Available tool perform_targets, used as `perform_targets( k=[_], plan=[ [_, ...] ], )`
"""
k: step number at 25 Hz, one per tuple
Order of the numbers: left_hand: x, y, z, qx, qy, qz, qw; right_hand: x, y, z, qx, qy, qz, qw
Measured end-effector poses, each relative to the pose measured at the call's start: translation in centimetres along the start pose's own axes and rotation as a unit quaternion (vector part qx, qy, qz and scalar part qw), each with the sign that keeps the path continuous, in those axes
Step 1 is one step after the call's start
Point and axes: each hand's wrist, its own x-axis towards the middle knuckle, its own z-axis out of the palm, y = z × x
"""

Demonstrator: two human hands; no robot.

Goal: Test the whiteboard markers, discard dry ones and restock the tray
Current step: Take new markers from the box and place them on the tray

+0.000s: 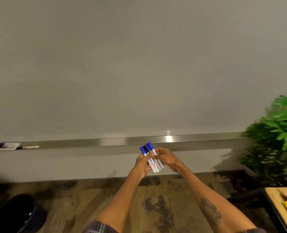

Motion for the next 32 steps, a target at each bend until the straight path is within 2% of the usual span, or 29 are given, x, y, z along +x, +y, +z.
perform_targets(
  k=[6, 11, 15, 22, 28, 32],
  plan=[
    [-1.9, 3.7, -14.7, -0.06, 0.083, 0.048, 0.994, 3.7, -4.9, 13.8, -0.043, -0.053, -0.073, 0.995],
    [-4.6, 6.1, -24.0, -0.113, 0.161, 0.082, 0.977, 6.2, -7.9, 23.4, -0.076, -0.065, -0.113, 0.989],
    [-5.7, 7.3, -29.6, -0.154, 0.201, 0.095, 0.963, 7.6, -10.3, 29.4, -0.113, -0.102, -0.151, 0.977],
    [-5.1, 10.5, -37.7, -0.205, 0.258, 0.117, 0.937, 12.0, -13.8, 37.6, -0.109, -0.186, -0.162, 0.963],
    [-2.4, 15.9, -44.6, -0.217, 0.3, 0.119, 0.921, 18.0, -18.9, 43.5, -0.103, -0.264, -0.157, 0.946],
    [-0.5, 21.0, -48.5, -0.218, 0.304, 0.128, 0.918, 22.8, -22.8, 47.4, -0.106, -0.275, -0.157, 0.943]
  ],
)
